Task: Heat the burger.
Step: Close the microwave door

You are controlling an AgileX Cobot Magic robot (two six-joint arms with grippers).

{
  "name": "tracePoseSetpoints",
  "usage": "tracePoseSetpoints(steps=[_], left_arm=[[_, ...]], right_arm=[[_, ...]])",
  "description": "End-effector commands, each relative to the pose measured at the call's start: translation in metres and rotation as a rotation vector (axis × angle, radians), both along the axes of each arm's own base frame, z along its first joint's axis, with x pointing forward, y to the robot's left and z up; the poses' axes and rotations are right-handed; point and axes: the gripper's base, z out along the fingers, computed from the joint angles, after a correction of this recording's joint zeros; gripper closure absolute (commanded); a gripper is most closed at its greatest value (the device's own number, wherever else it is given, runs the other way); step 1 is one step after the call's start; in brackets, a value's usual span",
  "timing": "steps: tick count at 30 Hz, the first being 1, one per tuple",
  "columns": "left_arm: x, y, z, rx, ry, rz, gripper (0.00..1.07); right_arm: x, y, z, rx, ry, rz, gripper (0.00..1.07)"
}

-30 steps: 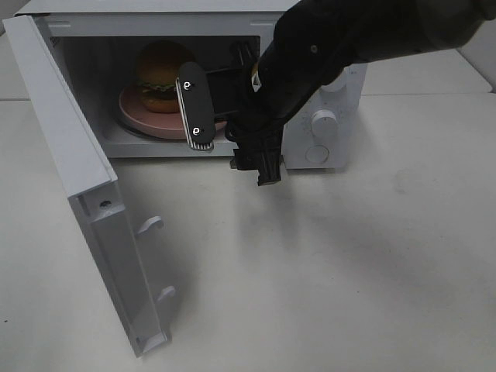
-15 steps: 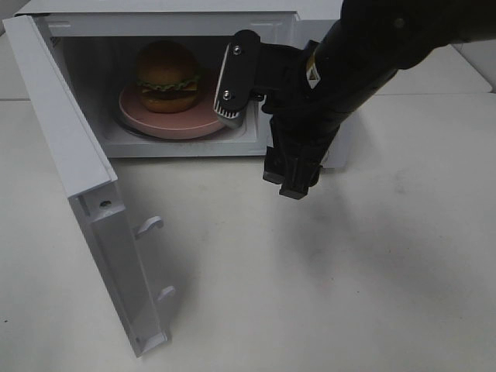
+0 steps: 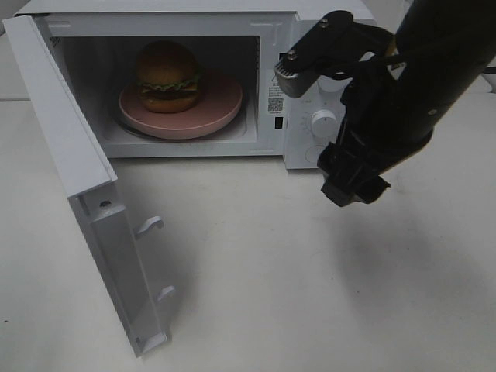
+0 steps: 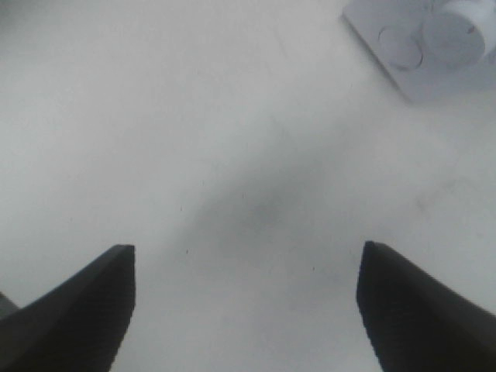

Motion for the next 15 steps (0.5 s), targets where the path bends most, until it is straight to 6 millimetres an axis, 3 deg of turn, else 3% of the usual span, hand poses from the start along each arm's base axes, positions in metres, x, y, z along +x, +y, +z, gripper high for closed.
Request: tracePoseSetpoints(steps=[1, 11, 15], left_arm=[[-0.003, 0.0, 0.0, 0.002, -0.027, 0.002, 0.09], [-0.003, 0.0, 0.0, 0.002, -0.027, 0.002, 0.09], [-0.003, 0.0, 0.0, 0.002, -0.027, 0.002, 0.09]], right_arm=[[-0.009, -0.008, 0.005, -0.032, 0.04, -0.034, 0.32], [-0.03, -0.028, 0.029, -0.03, 0.031, -0.091, 0.32], [-0.04, -0.036, 0.026, -0.025, 0.026, -0.095, 0.32]])
